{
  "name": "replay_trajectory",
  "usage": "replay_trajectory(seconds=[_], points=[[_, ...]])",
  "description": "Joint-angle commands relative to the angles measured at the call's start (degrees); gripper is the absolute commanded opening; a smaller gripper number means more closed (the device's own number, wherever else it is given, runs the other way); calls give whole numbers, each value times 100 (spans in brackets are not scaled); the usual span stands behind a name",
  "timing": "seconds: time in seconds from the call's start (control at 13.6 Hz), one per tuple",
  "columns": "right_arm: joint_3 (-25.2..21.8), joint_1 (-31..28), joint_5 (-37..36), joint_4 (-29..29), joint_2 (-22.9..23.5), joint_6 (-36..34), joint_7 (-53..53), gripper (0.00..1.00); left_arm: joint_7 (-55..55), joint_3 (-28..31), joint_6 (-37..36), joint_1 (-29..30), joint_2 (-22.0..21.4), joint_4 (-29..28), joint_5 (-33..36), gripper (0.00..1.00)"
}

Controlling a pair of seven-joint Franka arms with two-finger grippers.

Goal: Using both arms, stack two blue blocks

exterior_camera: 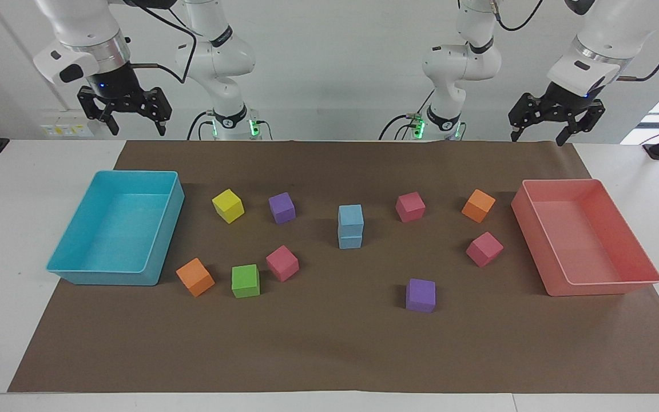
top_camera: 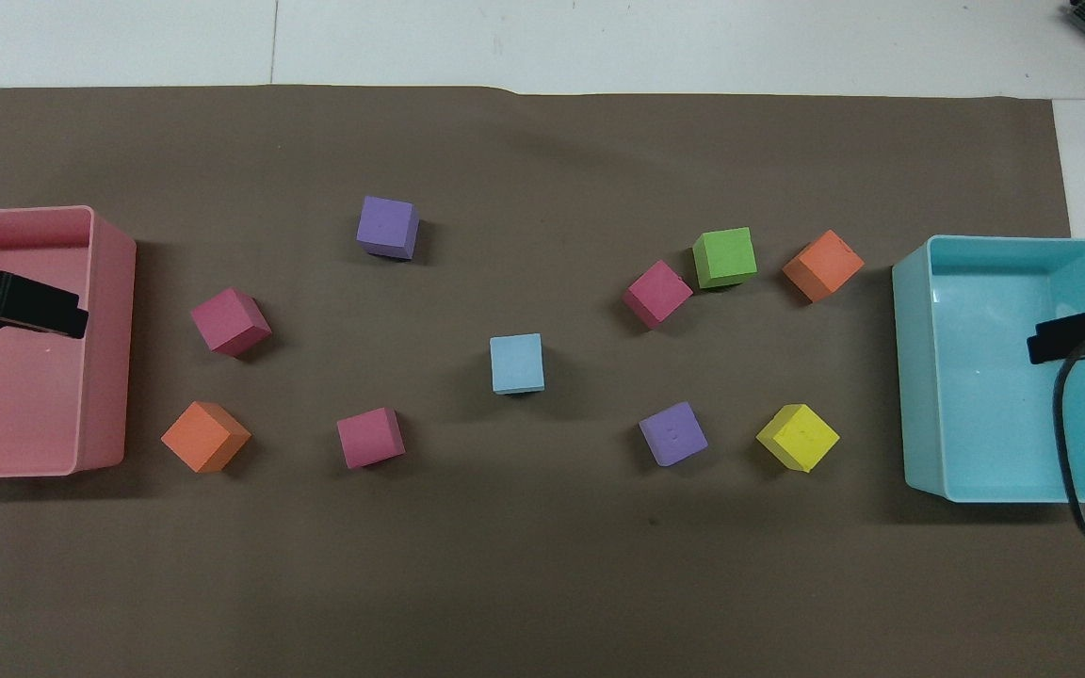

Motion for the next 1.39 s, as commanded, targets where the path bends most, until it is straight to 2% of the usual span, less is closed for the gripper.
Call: replay_trajectory(seconds=[0.0, 0.29, 0.44, 1.32], points=[[21, -9, -33, -157, -140, 53, -78, 100, 36, -56, -40, 108, -135, -135, -43, 100], [29, -9, -24, -114, -140, -78, -113, 100, 36, -56, -40, 108, -135, -135, -43, 100], [3, -18, 247, 18, -79, -166, -87, 100, 36, -56, -40, 108, -135, -135, -43, 100], [38, -9, 222, 10, -140, -184, -122, 100, 36, -56, -40, 108, -135, -135, -43, 100]])
